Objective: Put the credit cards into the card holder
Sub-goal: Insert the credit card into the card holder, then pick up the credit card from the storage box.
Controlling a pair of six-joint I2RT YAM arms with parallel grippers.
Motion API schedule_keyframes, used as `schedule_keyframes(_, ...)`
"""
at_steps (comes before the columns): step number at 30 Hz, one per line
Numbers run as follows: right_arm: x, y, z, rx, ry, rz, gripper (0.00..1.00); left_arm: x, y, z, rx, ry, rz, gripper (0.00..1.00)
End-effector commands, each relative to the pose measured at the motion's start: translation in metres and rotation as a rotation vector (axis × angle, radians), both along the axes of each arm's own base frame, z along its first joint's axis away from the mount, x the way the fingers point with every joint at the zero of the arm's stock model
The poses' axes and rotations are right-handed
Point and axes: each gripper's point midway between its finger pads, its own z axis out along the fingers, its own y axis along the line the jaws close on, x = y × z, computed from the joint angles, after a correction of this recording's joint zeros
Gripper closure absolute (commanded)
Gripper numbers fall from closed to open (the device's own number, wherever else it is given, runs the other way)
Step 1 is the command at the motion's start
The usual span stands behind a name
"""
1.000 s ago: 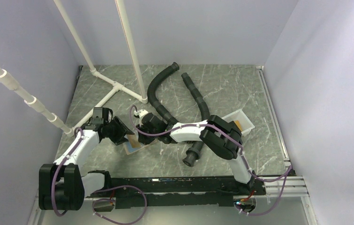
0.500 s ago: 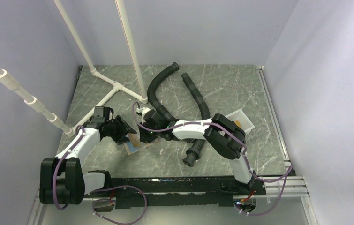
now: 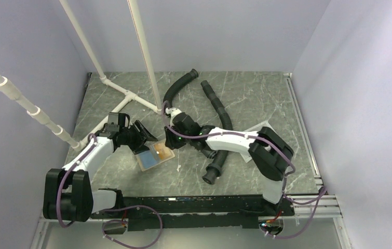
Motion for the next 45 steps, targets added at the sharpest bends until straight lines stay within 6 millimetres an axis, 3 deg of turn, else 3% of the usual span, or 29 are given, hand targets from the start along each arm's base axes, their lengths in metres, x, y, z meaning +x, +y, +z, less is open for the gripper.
schedule_keyframes(1, 0.019, -0.035, 0.042, 0.008, -0.081, -0.07, 0.68, 0.017, -0.012, 0.015, -0.023, -0.067, -0.048, 0.34)
schedule_keyframes(5, 0.032, -0.082, 0.074, 0.028, -0.134, -0.127, 0.65, 0.022, -0.017, 0.014, -0.023, -0.074, -0.065, 0.31)
schedule_keyframes(11, 0.039, -0.157, 0.122, 0.03, -0.236, -0.257, 0.52, 0.028, -0.026, 0.016, -0.056, -0.096, -0.127, 0.26)
schedule_keyframes(15, 0.038, -0.229, 0.137, 0.029, -0.23, -0.436, 0.44, 0.035, -0.03, 0.04, -0.046, -0.158, -0.214, 0.2)
schedule_keyframes(18, 0.026, -0.284, 0.143, 0.011, -0.243, -0.601, 0.32, 0.038, -0.024, 0.069, 0.0, -0.228, -0.259, 0.15)
schedule_keyframes(21, 0.016, -0.339, 0.138, 0.02, -0.201, -0.82, 0.19, 0.038, -0.014, 0.093, 0.06, -0.312, -0.274, 0.08)
schedule_keyframes(22, 0.013, -0.348, 0.134, 0.041, -0.175, -0.855, 0.17, 0.037, -0.014, 0.099, 0.069, -0.345, -0.289, 0.07)
schedule_keyframes(28, 0.017, -0.356, 0.089, 0.087, -0.012, -0.842, 0.09, 0.032, -0.018, 0.107, 0.055, -0.386, -0.404, 0.07)
schedule_keyframes(31, 0.027, -0.351, 0.08, 0.105, 0.019, -0.77, 0.05, 0.027, -0.022, 0.11, 0.005, -0.396, -0.444, 0.06)
schedule_keyframes(38, 0.042, -0.381, 0.036, 0.054, 0.1, -0.738, 0.06, 0.023, -0.02, 0.119, -0.063, -0.436, -0.438, 0.06)
schedule_keyframes(45, 0.048, -0.369, 0.012, 0.145, 0.219, -0.689, 0.08, 0.018, -0.021, 0.122, -0.091, -0.445, -0.45, 0.06)
